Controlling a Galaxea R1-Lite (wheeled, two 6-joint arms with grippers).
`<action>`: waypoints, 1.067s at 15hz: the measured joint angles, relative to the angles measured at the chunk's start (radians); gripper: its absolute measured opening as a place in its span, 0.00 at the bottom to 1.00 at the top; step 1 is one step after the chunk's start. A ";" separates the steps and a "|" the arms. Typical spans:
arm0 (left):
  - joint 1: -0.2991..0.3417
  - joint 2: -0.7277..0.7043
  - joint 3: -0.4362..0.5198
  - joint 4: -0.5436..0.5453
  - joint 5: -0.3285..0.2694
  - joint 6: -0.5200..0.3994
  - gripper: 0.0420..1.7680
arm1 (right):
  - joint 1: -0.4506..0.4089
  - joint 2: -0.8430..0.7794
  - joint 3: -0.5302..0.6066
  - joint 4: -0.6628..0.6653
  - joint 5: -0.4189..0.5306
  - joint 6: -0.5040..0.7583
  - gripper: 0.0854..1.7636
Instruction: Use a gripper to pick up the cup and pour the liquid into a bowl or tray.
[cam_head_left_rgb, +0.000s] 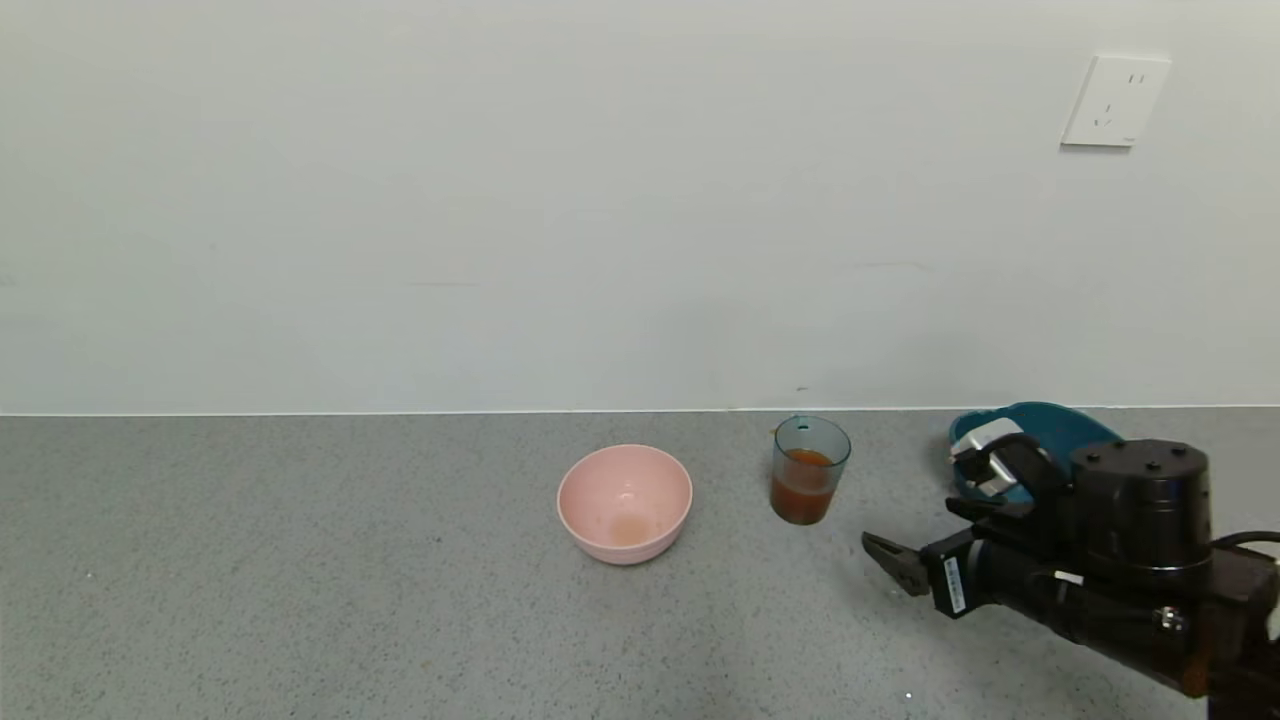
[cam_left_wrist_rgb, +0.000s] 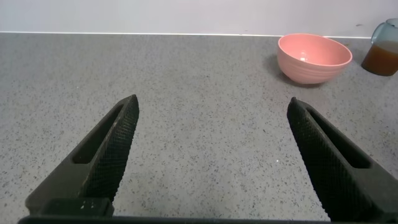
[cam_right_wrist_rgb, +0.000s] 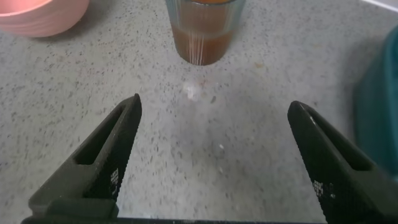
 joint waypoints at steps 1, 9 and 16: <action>0.000 0.000 0.000 0.000 0.000 0.000 0.97 | 0.012 0.051 -0.012 -0.034 -0.013 0.003 0.97; 0.000 0.000 0.000 0.000 0.000 0.000 0.97 | 0.038 0.288 -0.159 -0.067 -0.104 0.073 0.97; 0.000 0.000 0.000 0.000 0.000 0.000 0.97 | 0.067 0.424 -0.191 -0.270 -0.197 0.105 0.97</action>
